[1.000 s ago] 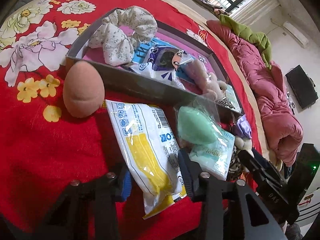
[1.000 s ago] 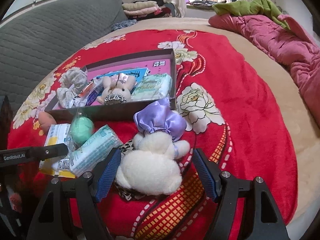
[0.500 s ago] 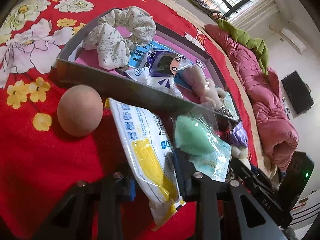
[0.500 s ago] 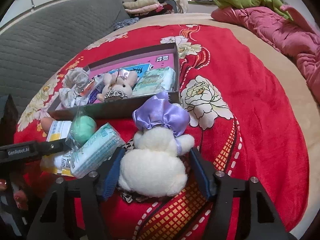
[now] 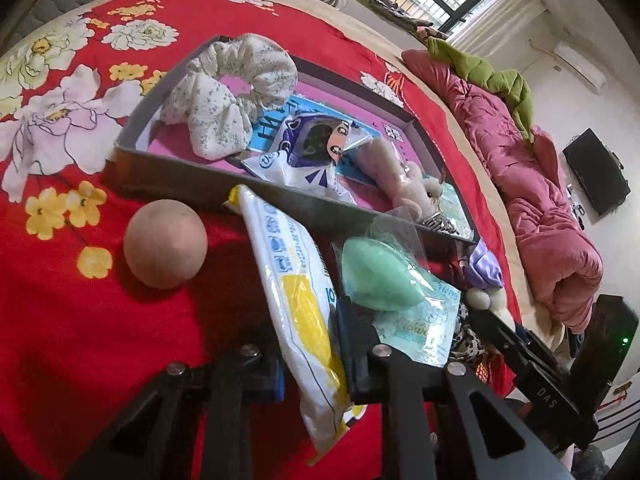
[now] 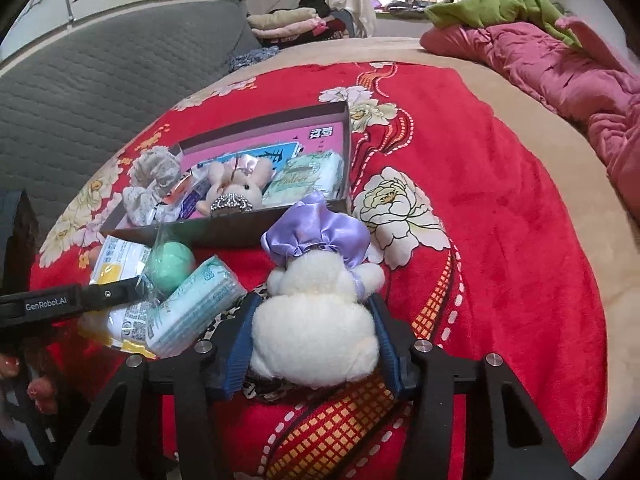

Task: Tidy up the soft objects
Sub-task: 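Grasp the yellow-white package with left tool while right tool grasps the purple-bowed bear, then lift the package and bear with both tools toward the pink box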

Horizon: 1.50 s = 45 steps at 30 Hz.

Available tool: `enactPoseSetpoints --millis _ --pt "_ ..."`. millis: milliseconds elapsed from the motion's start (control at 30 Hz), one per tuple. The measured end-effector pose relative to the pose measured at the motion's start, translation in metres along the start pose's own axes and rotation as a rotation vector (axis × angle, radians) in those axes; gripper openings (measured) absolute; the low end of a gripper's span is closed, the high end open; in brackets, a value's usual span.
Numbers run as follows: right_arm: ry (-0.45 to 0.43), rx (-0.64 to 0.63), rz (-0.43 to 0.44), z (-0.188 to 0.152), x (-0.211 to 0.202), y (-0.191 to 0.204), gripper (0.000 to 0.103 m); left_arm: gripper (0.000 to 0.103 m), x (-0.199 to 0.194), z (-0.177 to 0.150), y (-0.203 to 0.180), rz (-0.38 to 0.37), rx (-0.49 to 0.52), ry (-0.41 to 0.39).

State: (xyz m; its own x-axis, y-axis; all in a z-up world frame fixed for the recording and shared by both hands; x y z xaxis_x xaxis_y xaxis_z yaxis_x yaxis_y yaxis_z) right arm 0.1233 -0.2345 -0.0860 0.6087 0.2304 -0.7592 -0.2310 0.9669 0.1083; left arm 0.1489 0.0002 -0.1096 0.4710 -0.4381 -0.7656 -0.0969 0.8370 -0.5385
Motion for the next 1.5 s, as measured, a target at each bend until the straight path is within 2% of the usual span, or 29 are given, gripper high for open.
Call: enactPoseSetpoints --millis 200,633,1200,1500 --pt "-0.023 0.032 0.007 0.001 -0.008 -0.007 0.054 0.018 -0.011 -0.001 0.002 0.004 0.005 -0.02" --pt "-0.15 -0.023 0.003 0.014 -0.04 0.006 0.054 0.018 -0.047 0.003 -0.009 0.019 0.057 -0.112" --pt "-0.212 -0.084 0.011 0.024 -0.054 0.025 0.054 0.017 -0.071 0.013 -0.025 -0.005 0.089 -0.182" --pt "-0.232 -0.092 0.012 0.029 -0.056 0.031 0.054 0.017 -0.076 0.021 -0.029 0.055 0.121 -0.208"
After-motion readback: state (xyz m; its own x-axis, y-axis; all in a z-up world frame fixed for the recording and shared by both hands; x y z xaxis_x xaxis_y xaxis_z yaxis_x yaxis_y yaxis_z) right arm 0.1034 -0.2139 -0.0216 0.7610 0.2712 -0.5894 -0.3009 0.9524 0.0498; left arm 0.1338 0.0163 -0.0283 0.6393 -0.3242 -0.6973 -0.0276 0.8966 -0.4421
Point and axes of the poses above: each gripper's, at about its wrist camera, not at the fingertips, and x roughly the way its jaws point, y to its left, z to its top, the point moved 4 cm from there along x, roughly the way its jaws point, and after that the axes turned 7 degrees about -x, right-handed, at the moved point
